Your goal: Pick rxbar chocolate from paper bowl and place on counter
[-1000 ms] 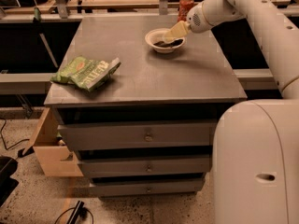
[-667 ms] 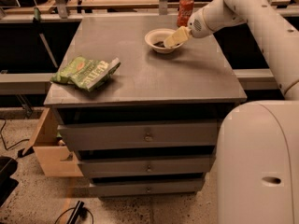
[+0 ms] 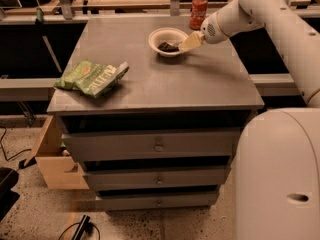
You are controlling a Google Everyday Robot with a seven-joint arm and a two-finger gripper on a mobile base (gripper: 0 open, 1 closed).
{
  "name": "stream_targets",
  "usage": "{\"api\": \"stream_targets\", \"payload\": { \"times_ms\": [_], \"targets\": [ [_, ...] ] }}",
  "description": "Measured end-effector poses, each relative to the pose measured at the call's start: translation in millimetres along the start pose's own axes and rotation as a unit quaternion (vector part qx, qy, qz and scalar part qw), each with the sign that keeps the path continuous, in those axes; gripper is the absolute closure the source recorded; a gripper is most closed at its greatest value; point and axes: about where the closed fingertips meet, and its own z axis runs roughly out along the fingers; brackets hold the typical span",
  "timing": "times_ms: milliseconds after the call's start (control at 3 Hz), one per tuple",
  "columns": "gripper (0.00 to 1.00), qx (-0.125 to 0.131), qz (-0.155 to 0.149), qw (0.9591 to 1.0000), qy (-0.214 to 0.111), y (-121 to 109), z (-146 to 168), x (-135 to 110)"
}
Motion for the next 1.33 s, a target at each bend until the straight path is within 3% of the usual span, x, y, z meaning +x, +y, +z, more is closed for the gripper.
{"api": "stream_targets", "payload": {
  "times_ms": [667, 1333],
  "targets": [
    [1.0, 0.007, -0.001, 1.0, -0.004, 1.1, -1.8, -1.1],
    [1.0, 0.01, -0.002, 0.9999, -0.012, 1.4, -5.2, -4.3]
  ]
}}
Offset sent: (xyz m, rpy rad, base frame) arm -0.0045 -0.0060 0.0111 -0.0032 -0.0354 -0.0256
